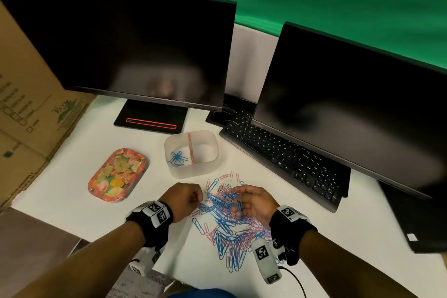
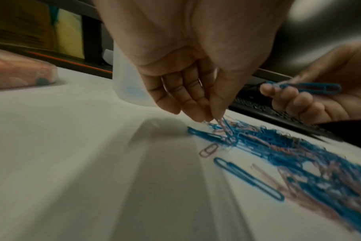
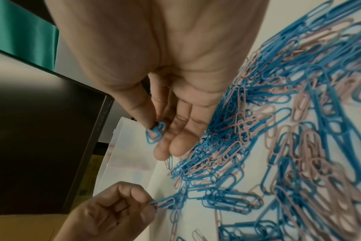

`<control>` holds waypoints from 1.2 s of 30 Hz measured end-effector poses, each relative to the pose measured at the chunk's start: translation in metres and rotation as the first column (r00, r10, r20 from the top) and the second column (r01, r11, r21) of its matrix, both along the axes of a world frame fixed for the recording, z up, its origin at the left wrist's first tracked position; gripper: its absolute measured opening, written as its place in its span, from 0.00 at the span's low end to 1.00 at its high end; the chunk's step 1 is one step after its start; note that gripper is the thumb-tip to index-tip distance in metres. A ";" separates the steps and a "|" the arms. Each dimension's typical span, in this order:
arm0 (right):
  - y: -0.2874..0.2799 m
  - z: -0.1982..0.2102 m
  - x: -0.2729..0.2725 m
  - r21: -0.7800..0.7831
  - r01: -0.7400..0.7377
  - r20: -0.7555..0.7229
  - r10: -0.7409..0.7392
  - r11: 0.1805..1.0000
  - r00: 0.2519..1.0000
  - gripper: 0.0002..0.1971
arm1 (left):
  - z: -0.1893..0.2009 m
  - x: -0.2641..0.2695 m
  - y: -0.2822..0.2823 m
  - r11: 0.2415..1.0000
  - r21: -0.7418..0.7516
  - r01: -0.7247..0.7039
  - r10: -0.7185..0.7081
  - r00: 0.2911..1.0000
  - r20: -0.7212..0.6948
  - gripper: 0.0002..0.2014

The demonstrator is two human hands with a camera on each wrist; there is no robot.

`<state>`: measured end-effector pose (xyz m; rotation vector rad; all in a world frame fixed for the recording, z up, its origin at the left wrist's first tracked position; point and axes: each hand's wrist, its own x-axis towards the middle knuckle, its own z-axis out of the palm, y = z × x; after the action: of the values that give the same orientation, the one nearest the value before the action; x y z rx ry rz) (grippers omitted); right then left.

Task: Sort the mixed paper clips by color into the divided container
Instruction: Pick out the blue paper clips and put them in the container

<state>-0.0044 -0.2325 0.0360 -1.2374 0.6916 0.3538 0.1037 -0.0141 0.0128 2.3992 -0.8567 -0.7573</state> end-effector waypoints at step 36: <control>0.009 -0.006 0.002 -0.409 -0.255 -0.121 0.225 0.876 0.967 0.05 | -0.002 -0.021 -0.019 0.943 0.316 -0.100 0.050 0.985 0.162 0.15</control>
<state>-0.0021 -0.2238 0.0303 -1.7415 0.6966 0.4710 0.0826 -0.0334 0.0109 2.7946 -0.7397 -0.7401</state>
